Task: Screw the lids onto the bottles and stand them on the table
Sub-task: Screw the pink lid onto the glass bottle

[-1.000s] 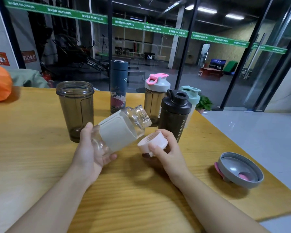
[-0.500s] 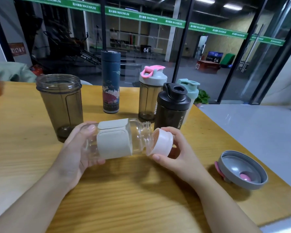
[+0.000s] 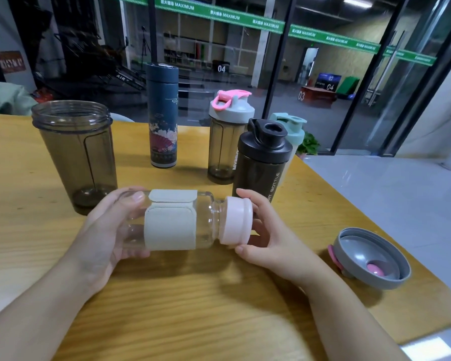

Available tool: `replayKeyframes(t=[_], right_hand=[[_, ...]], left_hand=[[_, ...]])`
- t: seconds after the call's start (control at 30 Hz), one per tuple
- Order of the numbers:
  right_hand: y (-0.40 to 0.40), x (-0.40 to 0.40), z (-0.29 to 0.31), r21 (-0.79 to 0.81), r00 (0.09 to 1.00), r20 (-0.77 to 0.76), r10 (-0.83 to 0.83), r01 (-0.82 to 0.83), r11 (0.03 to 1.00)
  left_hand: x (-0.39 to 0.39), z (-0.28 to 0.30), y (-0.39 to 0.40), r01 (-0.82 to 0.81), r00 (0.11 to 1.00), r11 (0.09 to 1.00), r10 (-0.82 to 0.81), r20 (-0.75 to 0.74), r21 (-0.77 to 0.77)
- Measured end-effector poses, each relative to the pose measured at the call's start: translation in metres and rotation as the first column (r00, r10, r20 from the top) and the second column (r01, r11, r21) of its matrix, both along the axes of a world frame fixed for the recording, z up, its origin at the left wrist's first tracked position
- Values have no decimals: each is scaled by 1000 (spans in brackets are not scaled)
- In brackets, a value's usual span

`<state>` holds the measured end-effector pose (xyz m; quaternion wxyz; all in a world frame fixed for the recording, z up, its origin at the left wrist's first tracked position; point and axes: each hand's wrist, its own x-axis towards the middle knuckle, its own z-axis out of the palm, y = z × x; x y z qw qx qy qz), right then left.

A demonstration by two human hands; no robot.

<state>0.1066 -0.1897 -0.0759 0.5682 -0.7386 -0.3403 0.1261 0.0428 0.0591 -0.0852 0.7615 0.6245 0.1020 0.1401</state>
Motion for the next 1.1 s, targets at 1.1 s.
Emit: replayKeyframes(t=[1.1], right_hand=[[1,4,-2,-14,953,-266,-144,146,989]], left_hand=[[0,-3,-6,-9,999,1000,8,43,12]])
